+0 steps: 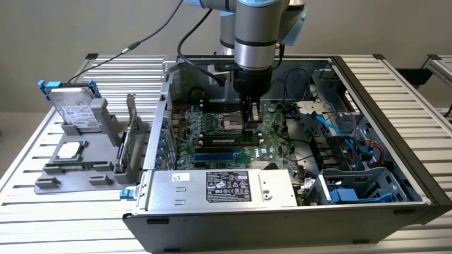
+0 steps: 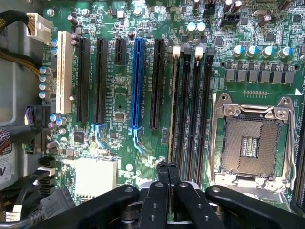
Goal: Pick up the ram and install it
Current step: 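Press down the ram until it locks into place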
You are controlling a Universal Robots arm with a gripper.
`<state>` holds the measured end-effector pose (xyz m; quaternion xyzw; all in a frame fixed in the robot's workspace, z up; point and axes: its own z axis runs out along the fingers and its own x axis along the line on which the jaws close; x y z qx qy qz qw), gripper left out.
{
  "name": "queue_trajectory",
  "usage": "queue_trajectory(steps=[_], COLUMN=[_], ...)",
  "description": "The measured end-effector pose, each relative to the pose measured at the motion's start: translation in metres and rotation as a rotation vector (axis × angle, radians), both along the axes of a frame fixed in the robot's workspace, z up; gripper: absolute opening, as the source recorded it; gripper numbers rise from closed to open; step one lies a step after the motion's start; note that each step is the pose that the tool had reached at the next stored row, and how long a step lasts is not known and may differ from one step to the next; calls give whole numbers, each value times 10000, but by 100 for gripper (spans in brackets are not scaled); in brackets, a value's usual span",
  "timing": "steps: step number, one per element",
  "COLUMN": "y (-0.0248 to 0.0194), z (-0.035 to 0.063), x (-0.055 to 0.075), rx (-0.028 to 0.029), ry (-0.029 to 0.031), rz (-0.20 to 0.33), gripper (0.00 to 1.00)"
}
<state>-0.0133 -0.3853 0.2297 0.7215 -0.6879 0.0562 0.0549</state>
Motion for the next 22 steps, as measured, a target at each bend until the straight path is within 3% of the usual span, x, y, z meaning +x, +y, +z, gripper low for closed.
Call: queue_trajectory(steps=[22], y=[-1], z=[-63], x=[0], rx=[-3], ry=[2], rz=[-1], gripper=[10])
